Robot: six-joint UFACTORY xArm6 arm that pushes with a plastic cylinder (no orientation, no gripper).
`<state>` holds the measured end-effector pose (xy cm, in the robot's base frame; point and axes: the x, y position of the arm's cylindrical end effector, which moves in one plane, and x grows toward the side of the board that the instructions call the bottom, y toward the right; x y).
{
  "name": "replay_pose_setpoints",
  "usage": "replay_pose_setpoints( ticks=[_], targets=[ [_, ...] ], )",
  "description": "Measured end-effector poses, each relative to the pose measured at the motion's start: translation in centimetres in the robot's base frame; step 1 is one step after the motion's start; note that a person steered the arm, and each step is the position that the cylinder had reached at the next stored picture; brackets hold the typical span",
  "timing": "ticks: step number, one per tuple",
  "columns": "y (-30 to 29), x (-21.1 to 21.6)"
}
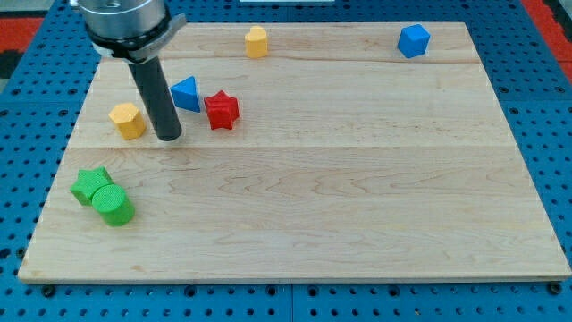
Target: Move the red star towards the right center
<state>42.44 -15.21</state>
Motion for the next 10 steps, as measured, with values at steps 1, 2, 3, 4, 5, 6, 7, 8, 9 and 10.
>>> replay_pose_setpoints(
  ticks=[1, 2, 3, 4, 5, 6, 7, 8, 9, 10],
  targets=[
    [0.0, 0.0],
    [0.0, 0.0],
    [0.0, -1.4],
    [3.0, -2.1],
    [7.0, -2.6],
    [7.0, -4.2],
    [6.4, -5.8],
    [11.3, -5.8],
    [13.9, -8.6],
    [12.8, -11.7]
  ],
)
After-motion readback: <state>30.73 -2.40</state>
